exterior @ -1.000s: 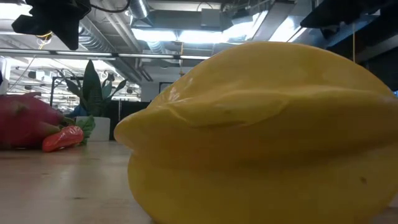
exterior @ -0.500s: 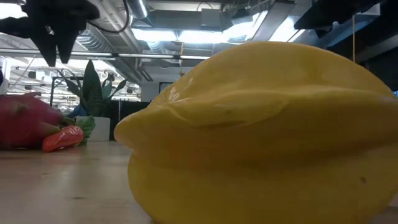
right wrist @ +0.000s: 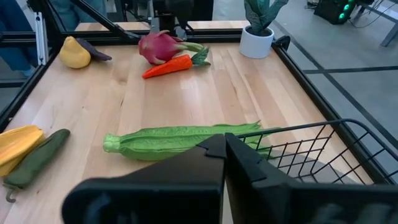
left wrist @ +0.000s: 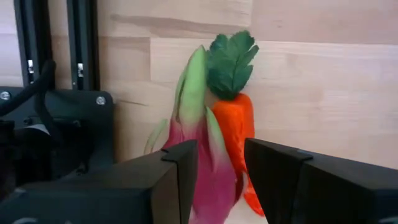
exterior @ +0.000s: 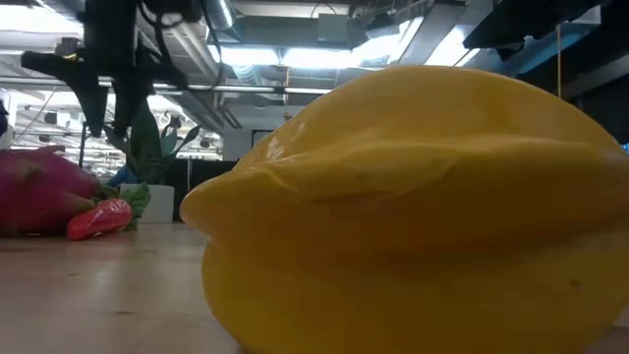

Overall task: Build produce basket
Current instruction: Put the dragon fruit into the black wire basket

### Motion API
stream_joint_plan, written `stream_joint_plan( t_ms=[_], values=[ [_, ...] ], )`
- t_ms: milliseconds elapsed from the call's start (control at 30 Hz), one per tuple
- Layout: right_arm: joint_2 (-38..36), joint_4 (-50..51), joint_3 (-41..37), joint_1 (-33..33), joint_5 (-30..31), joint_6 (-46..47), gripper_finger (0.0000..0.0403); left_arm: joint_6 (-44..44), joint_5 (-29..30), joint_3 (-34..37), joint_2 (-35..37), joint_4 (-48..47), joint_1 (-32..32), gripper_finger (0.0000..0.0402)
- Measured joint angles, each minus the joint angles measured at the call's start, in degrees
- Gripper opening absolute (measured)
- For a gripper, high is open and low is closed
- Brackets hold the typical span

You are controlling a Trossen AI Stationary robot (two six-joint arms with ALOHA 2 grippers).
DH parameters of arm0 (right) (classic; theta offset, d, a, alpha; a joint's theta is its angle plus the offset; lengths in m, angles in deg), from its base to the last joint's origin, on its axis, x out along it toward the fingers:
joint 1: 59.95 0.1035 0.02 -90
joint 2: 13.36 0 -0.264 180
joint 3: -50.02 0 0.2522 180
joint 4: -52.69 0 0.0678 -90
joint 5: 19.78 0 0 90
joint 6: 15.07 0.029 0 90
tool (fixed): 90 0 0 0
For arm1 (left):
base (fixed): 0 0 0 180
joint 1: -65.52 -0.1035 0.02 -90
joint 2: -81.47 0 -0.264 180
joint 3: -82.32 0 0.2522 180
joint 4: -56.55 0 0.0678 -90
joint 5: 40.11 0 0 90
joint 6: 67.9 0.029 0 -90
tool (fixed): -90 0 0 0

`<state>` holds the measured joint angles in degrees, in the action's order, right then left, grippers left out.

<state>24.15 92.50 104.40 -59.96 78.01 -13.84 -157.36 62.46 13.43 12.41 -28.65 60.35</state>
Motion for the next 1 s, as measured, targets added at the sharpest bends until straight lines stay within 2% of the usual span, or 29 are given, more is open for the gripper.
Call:
stream_joint_plan(
  t_ms=[267,600,1000],
  values=[
    [-0.02,-0.02,0.00,-0.04,-0.28,-0.02,0.0000,1.55,0.33,0.00,-7.26,-0.56,-2.65,0.0121],
    [-0.02,-0.02,0.00,-0.04,-0.30,-0.19,0.0000,4.46,2.73,0.00,-15.75,-1.50,-2.96,0.0121],
    [-0.02,0.00,0.00,-0.07,-0.31,-0.41,0.0000,4.49,3.35,0.00,-21.61,-5.28,-2.96,0.0121]
  ],
)
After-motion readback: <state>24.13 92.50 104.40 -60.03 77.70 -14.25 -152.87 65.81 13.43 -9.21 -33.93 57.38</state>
